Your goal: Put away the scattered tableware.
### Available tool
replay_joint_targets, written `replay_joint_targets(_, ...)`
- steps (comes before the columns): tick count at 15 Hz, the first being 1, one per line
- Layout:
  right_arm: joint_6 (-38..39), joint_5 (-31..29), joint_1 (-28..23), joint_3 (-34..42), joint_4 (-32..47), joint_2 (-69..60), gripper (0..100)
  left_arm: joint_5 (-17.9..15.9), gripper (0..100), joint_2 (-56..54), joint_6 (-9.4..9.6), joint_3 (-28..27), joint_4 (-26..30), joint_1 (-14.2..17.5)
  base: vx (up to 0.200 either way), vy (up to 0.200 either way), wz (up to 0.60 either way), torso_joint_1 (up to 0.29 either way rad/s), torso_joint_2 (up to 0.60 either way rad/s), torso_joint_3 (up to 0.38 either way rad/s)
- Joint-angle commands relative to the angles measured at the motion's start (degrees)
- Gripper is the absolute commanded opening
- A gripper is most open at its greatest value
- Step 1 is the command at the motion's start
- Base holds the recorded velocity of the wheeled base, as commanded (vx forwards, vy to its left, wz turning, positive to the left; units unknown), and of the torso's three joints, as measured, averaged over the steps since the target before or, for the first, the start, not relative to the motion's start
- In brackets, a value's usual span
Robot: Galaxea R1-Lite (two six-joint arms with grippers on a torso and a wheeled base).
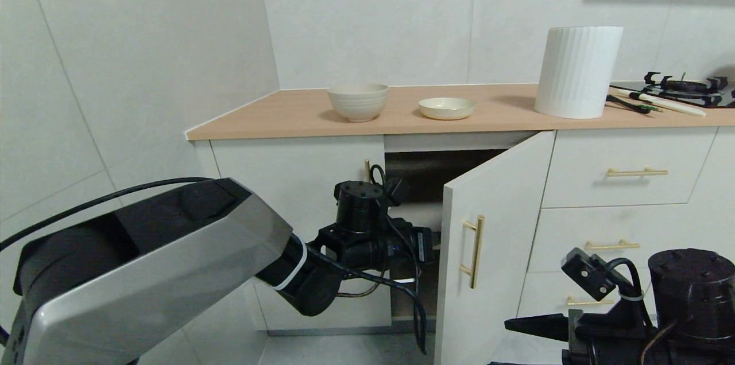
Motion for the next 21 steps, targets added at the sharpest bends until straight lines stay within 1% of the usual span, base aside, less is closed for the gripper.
replay_joint_targets(1,0.00,0.00,0.64,0.00,-0.02,0.10,100,-0.21,0,1.10,-0.01,-2.17,1.58,-0.03,0.000,0.000,0.00,0.000,0.00,0.000)
replay_joint_targets(2,0.00,0.00,0.90,0.00,-0.02,0.10,100,-0.21,0,1.36,-0.01,-2.52,1.94,-0.03,0.000,0.000,0.00,0.000,0.00,0.000)
replay_joint_targets(4,0.00,-0.09,2.49,0.00,-0.02,-0.60,100,-0.21,0,0.83,-0.01,-3.14,2.46,-1.35,0.000,0.000,0.00,0.000,0.00,0.000)
replay_joint_targets(5,0.00,-0.09,2.49,0.00,-0.02,-0.60,100,-0.21,0,0.83,-0.01,-3.14,2.46,-1.35,0.000,0.000,0.00,0.000,0.00,0.000)
replay_joint_targets(6,0.00,-0.09,4.68,0.35,-0.02,-2.53,100,-0.21,0,-1.89,-0.01,-3.05,3.43,-4.34,0.000,0.000,0.00,0.000,0.00,0.000)
replay_joint_targets(8,0.08,0.09,8.64,2.63,-0.02,-9.57,100,-0.21,0,-9.10,0.52,-1.73,9.67,-14.36,0.000,0.000,0.00,0.000,0.00,0.000)
replay_joint_targets(9,0.08,0.35,9.78,3.07,0.06,-12.03,100,-0.21,0,-11.03,0.96,-0.50,10.90,-16.73,0.000,0.000,0.00,0.000,0.00,0.000)
replay_joint_targets(10,0.08,0.44,11.45,3.16,0.42,-14.84,100,-0.38,0,-13.84,2.19,2.92,10.81,-17.17,0.000,0.000,0.00,0.000,0.00,0.000)
replay_joint_targets(11,0.17,0.44,11.71,3.07,0.50,-15.89,100,-0.38,0,-14.81,2.46,4.24,10.72,-16.29,0.000,0.000,0.00,0.000,0.00,0.000)
replay_joint_targets(12,0.17,0.35,11.63,2.90,0.50,-15.98,100,-0.30,0,-15.25,2.28,4.95,10.72,-12.95,0.000,0.000,0.00,0.000,0.00,0.000)
replay_joint_targets(13,0.17,0.00,11.63,2.72,0.50,-15.63,100,-0.12,0,-16.22,2.19,6.18,10.72,-10.32,0.000,0.000,0.00,0.000,0.00,0.000)
replay_joint_targets(15,0.26,-0.88,11.45,0.52,0.59,-13.87,100,0.06,0,-20.00,2.28,10.22,10.64,-6.19,0.000,0.000,0.00,0.000,0.00,0.000)
replay_joint_targets(16,0.35,-3.95,11.01,-1.85,0.50,-11.41,100,1.37,0,-22.99,2.46,12.59,10.64,-3.99,0.000,0.000,0.00,0.000,0.00,0.000)
replay_joint_targets(17,0.35,-5.80,11.01,-2.82,0.59,-10.36,100,1.90,0,-23.95,2.54,13.30,10.55,-3.29,0.000,0.000,0.00,0.000,0.00,0.000)
replay_joint_targets(18,0.35,-14.15,11.01,-7.39,0.68,-5.43,100,3.66,0,-28.87,3.51,16.72,10.90,-0.30,0.000,0.000,0.00,0.000,0.00,0.000)
replay_joint_targets(19,0.35,-18.02,10.57,-11.17,1.47,-2.62,100,3.75,0,-32.30,4.92,18.92,11.16,2.25,0.000,0.000,0.00,0.000,0.00,0.000)
replay_joint_targets(20,0.26,-19.86,9.17,-15.30,4.28,-0.78,100,3.84,0,-35.29,6.41,20.94,11.52,4.62,0.000,0.000,0.00,0.000,0.00,0.000)
replay_joint_targets(21,0.26,-20.74,8.46,-19.60,8.94,0.01,100,3.84,0,-38.10,7.29,22.70,12.22,6.82,0.000,0.000,0.00,0.000,0.00,0.000)
